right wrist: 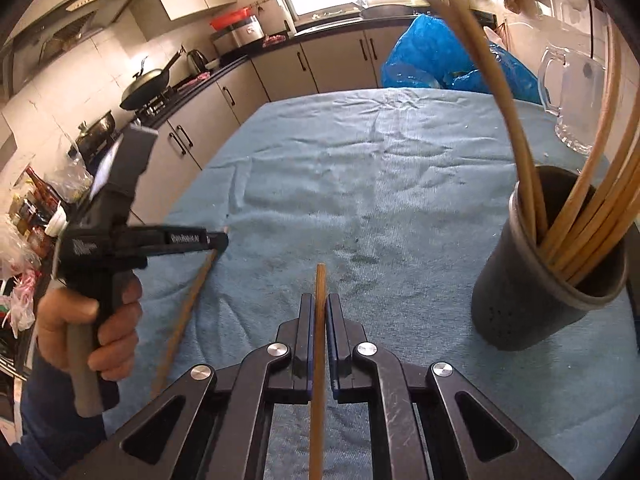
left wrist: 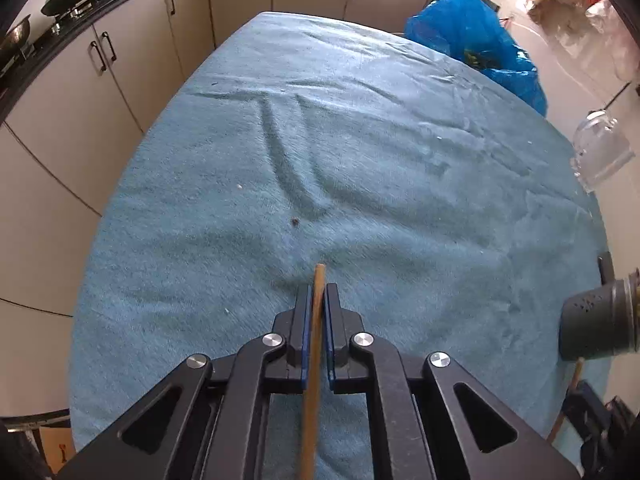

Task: Organize utensils
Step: 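Lift and carry the left tool's chopstick toward the black cup while the right tool carries its own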

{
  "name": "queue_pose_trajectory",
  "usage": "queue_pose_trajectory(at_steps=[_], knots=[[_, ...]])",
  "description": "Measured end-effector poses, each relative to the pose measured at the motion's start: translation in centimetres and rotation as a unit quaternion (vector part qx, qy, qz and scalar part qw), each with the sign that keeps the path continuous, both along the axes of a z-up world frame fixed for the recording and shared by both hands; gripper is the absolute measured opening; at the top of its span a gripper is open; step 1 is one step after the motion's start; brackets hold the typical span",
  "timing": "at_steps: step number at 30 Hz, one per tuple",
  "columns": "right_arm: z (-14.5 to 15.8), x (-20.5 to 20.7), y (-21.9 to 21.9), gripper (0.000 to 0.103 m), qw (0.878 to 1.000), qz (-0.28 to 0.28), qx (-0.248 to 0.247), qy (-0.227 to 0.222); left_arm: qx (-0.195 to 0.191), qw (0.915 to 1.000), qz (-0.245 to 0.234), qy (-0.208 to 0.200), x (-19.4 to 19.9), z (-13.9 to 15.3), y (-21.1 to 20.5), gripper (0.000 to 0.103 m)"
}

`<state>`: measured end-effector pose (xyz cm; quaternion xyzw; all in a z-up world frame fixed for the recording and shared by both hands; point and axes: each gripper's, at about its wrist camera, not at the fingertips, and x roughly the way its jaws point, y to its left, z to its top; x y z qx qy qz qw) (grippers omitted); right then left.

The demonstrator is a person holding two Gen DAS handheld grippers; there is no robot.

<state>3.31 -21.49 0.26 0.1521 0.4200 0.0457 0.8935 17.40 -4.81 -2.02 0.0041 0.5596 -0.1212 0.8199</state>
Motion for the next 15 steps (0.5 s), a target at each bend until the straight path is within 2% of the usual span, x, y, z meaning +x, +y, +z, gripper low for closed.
queue_pose_trajectory(at_steps=[2, 5, 9, 12, 15], knots=[[0.6, -0.6, -0.2, 0.006, 1.0, -0.003, 0.005, -0.011, -0.019, 0.9998, -0.001, -0.005, -1.1, 0.7, 0.5, 0.005], [1.9, -1.5, -0.6, 0.006, 0.999, -0.007, 0.011, -0.035, -0.05, 0.9978, -0.004, -0.042, -3.6, 3.5, 1.3, 0.005], [4.5, -4.2, -0.8, 0.006, 0.995, -0.013, 0.008, -0.095, -0.091, 0.9873, -0.009, -0.13, -8.7, 9.6, 2.2, 0.005], [6.5, -6.7, -1.0, 0.006, 0.989, -0.017, 0.007, -0.145, -0.102, 0.9773, -0.021, -0.184, -12.3, 12.9, 2.2, 0.005], [8.1, -9.1, -0.9, 0.006, 0.983, -0.023, -0.003, -0.184, -0.102, 0.9708, -0.029, -0.215, -14.8, 14.6, 1.8, 0.005]])
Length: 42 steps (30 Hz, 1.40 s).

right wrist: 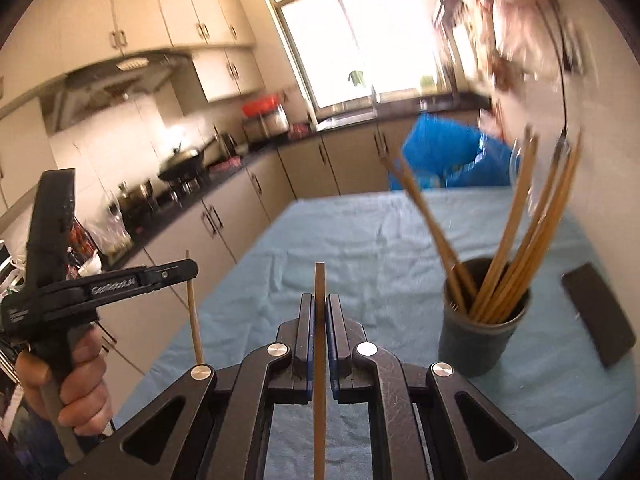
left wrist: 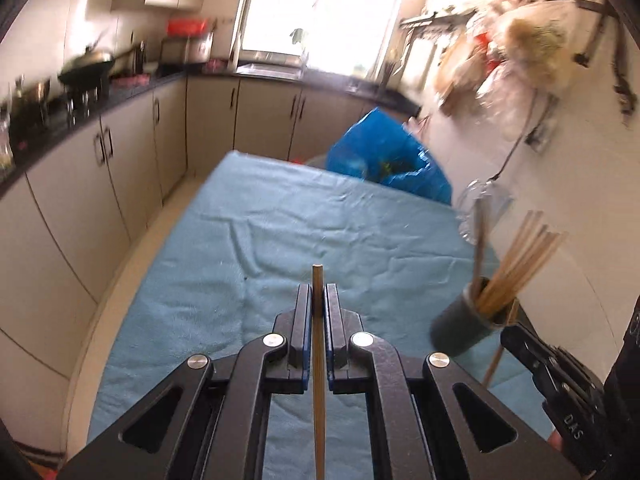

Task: Organize utensils
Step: 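Lift and carry the left tool's chopstick toward the black cup while the right tool carries its own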

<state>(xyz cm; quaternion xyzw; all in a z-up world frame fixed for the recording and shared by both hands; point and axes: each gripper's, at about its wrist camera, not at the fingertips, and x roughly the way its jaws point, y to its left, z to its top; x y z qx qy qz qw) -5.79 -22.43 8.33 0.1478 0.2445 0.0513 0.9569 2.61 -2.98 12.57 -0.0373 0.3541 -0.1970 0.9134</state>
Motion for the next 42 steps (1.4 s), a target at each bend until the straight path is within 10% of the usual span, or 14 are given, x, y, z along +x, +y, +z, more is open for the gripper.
queue_pose_trajectory(at_steps=[42], knots=[[3.3, -8.1, -4.5, 0.006, 0.994, -0.072, 0.017, -0.083, 0.003, 0.9991, -0.026, -0.035, -5.7, 3.4, -3.0, 0.005]])
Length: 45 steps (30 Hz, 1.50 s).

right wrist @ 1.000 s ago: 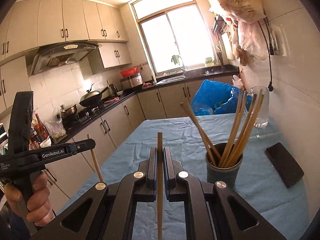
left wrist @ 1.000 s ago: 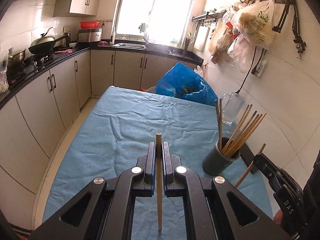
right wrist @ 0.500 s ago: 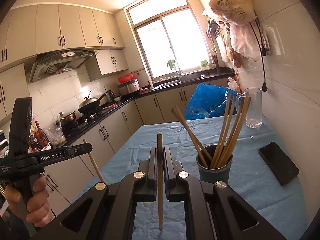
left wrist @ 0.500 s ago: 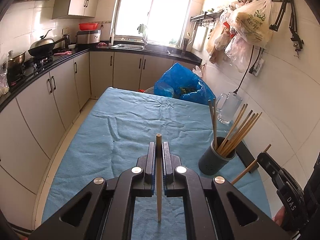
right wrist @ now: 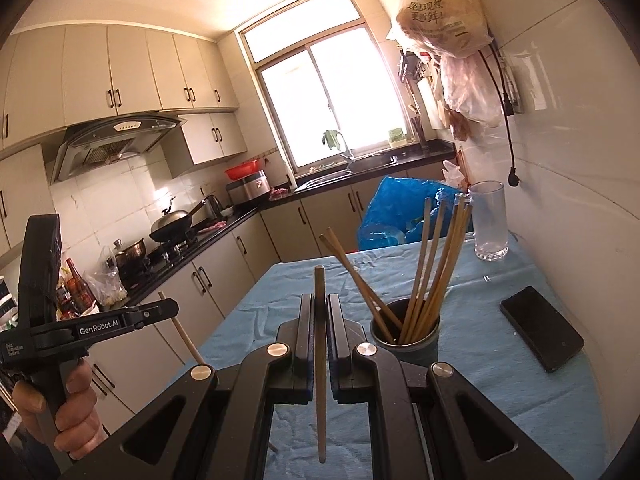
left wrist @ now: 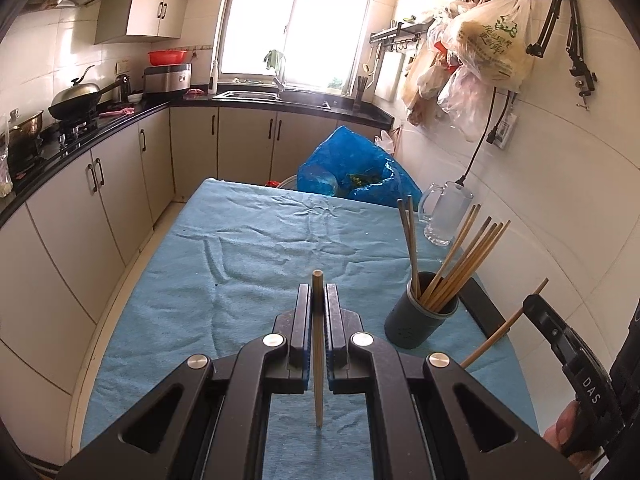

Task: Organize utensils
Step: 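Lift and carry the left tool's chopstick toward the black cup while the right tool carries its own, then lower the left tool's chopstick into the black cup while the right tool lowers its own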

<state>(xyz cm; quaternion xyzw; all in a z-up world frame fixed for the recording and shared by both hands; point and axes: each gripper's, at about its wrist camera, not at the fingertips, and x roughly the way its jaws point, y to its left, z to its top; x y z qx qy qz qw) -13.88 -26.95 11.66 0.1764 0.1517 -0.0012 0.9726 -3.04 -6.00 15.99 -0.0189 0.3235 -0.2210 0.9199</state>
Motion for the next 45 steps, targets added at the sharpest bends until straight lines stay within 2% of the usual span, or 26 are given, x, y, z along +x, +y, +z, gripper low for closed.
queue_pose_trajectory(at_steps=[27, 45], knots=[[0.7, -1.8, -1.5, 0.006, 1.0, -0.02, 0.012, -0.015, 0.017, 0.9995, -0.024, -0.012, -0.6, 0.9, -2.7, 0.005], [3.0, -3.6, -3.3, 0.006, 0.998, -0.046, 0.01, -0.043, 0.011, 0.9978, -0.063, -0.015, -0.9, 3.0, -5.4, 0.005]])
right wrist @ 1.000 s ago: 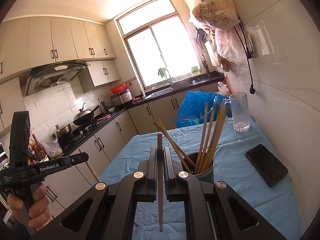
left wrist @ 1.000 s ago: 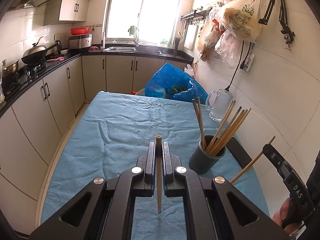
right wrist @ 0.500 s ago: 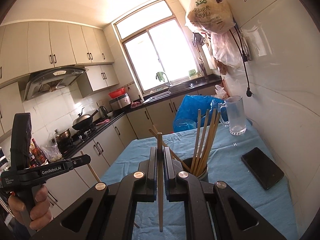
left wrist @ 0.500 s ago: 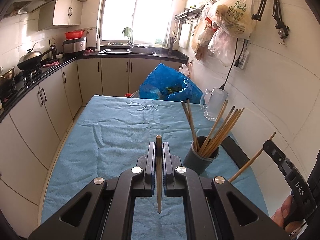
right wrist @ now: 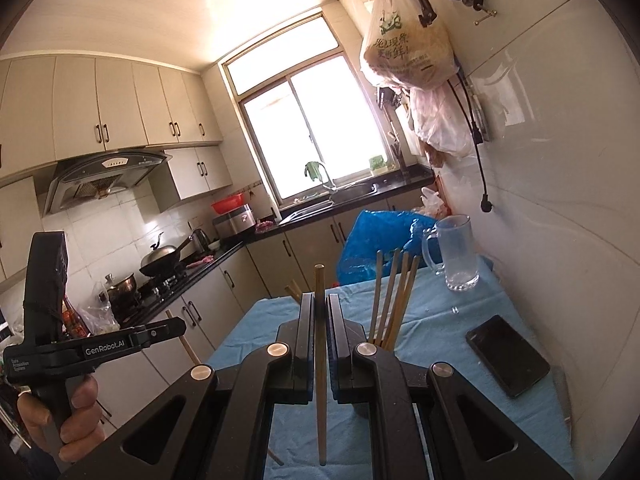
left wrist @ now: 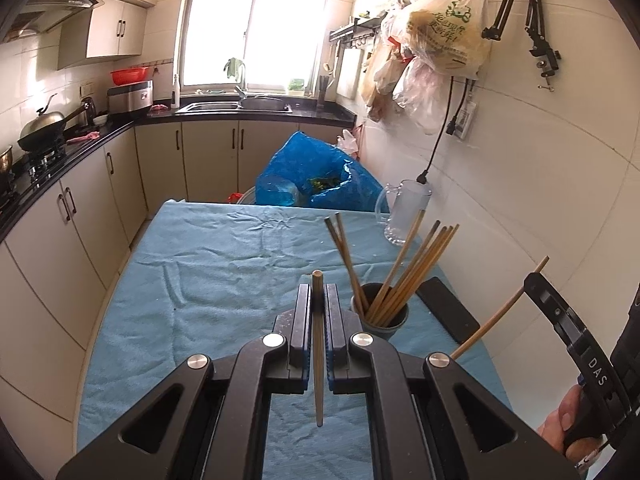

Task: Organize utensils
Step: 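Lower the left tool's chopstick into the black cup while the right tool lowers its own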

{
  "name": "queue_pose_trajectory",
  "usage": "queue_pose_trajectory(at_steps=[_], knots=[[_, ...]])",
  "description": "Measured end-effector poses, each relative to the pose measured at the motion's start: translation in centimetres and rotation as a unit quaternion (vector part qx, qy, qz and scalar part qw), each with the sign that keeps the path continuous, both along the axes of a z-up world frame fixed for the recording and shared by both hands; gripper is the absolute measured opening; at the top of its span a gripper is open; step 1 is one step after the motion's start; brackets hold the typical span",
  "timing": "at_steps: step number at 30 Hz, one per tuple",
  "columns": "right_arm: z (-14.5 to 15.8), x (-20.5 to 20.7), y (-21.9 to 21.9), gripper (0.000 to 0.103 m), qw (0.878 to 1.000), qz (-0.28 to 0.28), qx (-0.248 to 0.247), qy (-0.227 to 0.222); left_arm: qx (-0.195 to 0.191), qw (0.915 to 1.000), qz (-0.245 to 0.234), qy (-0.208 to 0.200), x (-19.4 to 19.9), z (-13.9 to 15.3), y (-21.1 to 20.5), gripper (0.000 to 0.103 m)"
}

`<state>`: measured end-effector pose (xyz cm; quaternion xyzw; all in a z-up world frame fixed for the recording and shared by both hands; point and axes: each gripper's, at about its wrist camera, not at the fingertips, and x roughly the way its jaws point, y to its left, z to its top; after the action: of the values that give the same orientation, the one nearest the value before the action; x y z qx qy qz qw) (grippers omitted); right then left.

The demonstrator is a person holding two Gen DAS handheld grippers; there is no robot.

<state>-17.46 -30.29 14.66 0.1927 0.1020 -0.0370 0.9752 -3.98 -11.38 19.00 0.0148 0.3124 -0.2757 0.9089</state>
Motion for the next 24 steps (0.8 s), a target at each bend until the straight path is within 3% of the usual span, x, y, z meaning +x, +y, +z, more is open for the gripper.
queue_pose_trajectory(at_steps=[10, 24], knots=[[2.3, -0.8, -0.9, 0.006, 1.0, -0.015, -0.011, -0.018, -0.003, 0.9998, -0.02, -0.009, -0.1, 1.9, -1.6, 0.005], [6.6, 0.2, -2.5, 0.006, 0.998, -0.032, -0.029, -0.048, -0.011, 0.9984, -0.031, -0.047, 1.1, 6.8, -4.9, 0.005]])
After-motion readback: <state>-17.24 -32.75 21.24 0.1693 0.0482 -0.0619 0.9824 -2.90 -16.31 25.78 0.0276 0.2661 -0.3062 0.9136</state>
